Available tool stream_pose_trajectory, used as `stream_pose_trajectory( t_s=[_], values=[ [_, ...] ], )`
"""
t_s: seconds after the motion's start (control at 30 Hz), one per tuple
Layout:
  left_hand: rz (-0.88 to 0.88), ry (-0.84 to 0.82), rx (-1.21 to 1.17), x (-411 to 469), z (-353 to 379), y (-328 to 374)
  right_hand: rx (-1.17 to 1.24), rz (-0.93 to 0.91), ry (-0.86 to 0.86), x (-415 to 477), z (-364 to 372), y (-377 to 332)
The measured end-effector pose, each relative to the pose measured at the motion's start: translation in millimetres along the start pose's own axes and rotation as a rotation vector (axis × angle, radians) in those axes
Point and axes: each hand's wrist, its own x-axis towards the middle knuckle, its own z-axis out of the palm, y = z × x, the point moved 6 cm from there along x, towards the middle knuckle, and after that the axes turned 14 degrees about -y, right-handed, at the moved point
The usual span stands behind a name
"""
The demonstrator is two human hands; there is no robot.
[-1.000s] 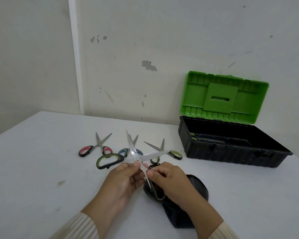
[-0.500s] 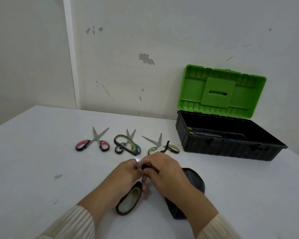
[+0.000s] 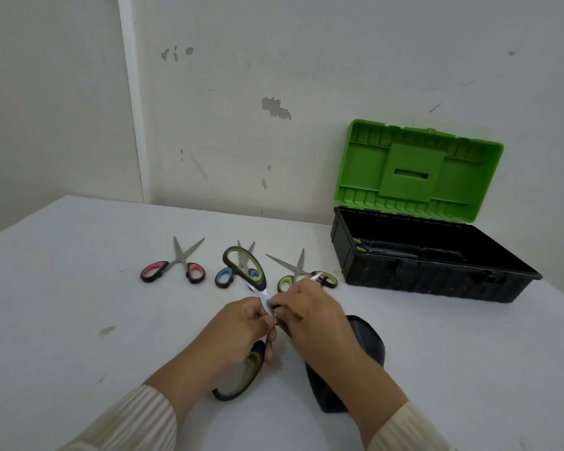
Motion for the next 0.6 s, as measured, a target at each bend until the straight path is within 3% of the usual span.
stream_pose_trajectory(
  t_s=[0.07, 0.23, 0.3, 0.4, 0.5, 0.53, 0.6],
  values=[
    [0.007, 0.001, 0.011, 0.1, -2.4, -0.3, -0.125, -0.049, 0.097, 0.1, -3.2, -2.3],
    [-0.005, -0.074, 0.086, -0.9, -5.8, -1.9, 0.088, 0.245, 0.363, -9.8, -43.4, 44.1],
    [0.026, -0.038, 0.02, -2.7, -12.1, 3.6, 0.265, 0.39, 0.443, -20.4, -49.4, 69.7],
    [0.122, 0.158, 0.044, -5.4, -31.3, 14.8, 0.639, 0.381, 0.491, -25.9, -47.7, 82.0],
    [0.356, 0.491, 0.687, -18.7, -46.4, 30.4, 0.837, 0.248, 0.347, -19.1, -43.6, 61.6],
    [0.434, 0.544, 0.9, -22.0, -43.2, 33.1, 0.862, 0.216, 0.264, -16.4, -39.3, 53.2],
    [0.511, 0.545, 1.094, -20.0, -36.7, 27.3, 0.929, 0.181, 0.081, -12.9, -25.6, 40.2]
  ],
)
